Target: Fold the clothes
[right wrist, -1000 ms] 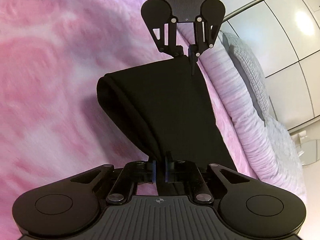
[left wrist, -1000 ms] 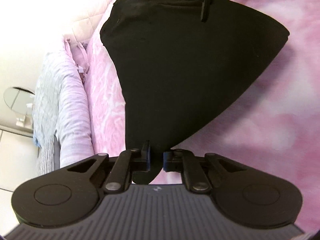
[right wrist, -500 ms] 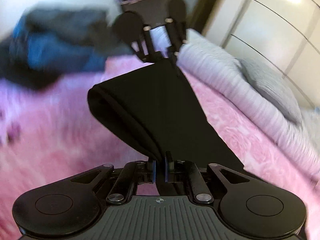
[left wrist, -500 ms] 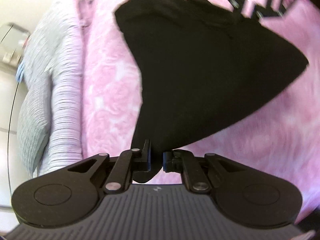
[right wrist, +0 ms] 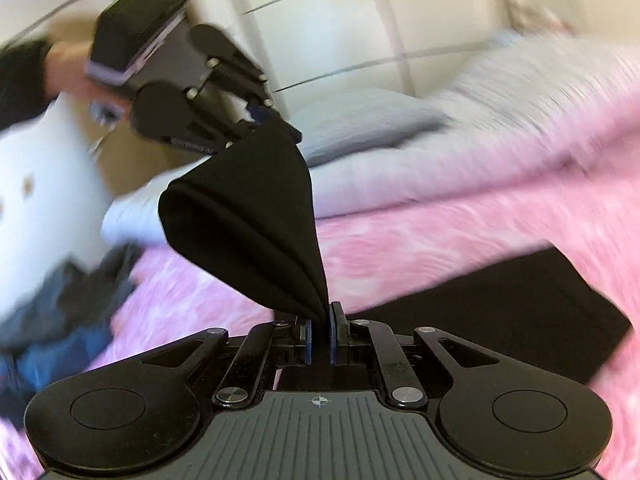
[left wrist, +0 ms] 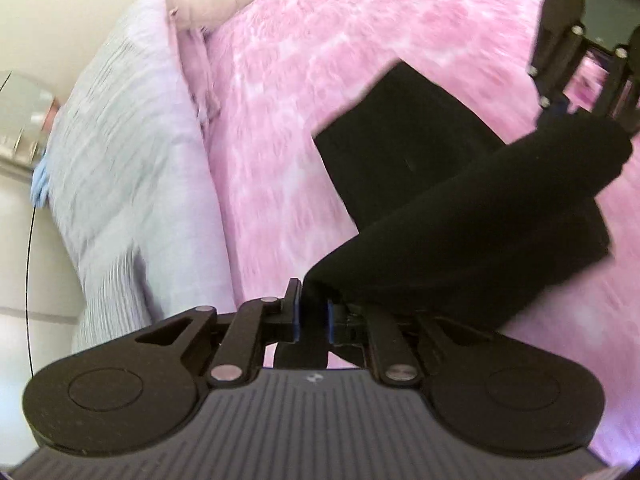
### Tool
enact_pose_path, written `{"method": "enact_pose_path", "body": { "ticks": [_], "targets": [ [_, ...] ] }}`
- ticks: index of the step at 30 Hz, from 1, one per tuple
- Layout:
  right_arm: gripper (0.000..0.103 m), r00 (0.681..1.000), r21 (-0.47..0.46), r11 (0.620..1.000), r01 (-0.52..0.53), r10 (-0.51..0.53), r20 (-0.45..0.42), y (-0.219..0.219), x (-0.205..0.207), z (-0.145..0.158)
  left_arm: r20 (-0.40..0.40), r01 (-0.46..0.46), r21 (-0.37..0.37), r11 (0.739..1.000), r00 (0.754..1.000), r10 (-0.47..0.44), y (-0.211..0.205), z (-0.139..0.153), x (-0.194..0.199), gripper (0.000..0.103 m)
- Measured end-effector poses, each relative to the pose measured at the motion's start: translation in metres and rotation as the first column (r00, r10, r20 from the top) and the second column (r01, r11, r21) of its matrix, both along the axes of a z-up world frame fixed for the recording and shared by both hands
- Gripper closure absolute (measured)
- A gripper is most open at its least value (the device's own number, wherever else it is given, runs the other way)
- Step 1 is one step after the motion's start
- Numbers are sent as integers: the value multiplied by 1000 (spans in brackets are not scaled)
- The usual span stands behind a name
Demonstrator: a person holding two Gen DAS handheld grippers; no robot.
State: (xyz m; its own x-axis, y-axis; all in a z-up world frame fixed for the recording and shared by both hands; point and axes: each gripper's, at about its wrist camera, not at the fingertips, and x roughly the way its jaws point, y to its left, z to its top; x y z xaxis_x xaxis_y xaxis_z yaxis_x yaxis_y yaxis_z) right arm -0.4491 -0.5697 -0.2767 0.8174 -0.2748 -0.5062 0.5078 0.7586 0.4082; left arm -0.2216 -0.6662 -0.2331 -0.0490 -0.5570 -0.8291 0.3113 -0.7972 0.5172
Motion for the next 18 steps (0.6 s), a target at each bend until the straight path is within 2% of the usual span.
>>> {"method": "enact_pose_path", "body": {
  "ticks": [3,5,6,8,9,10,12,15,18],
  "targets": [
    [96,995,137,987,89,-94,30,-53,-40,-30,-53,-51,11,999,997,51,-55,-29,-42,72],
    [96,987,257,956,142,-158,40,-89,-66,-62,-98,-98,33,995,990,101,-81,-43,-59,68],
    [95,979,319,931,179,-200,32,-102,-78,-76,-119,-121,44,992,985,126,-93,-49,-68,66],
    [76,957,442,859,260,-289,-1,-124,-102,-105,-144,-159,75,984,975,169,-110,-64,-79,66],
    [75,943,499,814,297,-331,-21,-135,-114,-119,-137,-171,98,980,973,183,-109,-72,-78,64],
    [71,934,519,795,315,-356,-22,-142,-126,-122,-130,-182,121,976,972,197,-109,-81,-77,62],
    [69,924,516,790,330,-382,-6,-147,-146,-115,-113,-208,161,965,967,228,-107,-98,-72,62],
    [63,918,470,809,353,-396,-9,-147,-155,-99,-90,-262,202,944,954,284,-101,-121,-56,62],
    [54,916,423,826,372,-401,-23,-151,-146,-94,-127,-327,231,916,924,361,-107,-133,-39,62]
  ]
}}
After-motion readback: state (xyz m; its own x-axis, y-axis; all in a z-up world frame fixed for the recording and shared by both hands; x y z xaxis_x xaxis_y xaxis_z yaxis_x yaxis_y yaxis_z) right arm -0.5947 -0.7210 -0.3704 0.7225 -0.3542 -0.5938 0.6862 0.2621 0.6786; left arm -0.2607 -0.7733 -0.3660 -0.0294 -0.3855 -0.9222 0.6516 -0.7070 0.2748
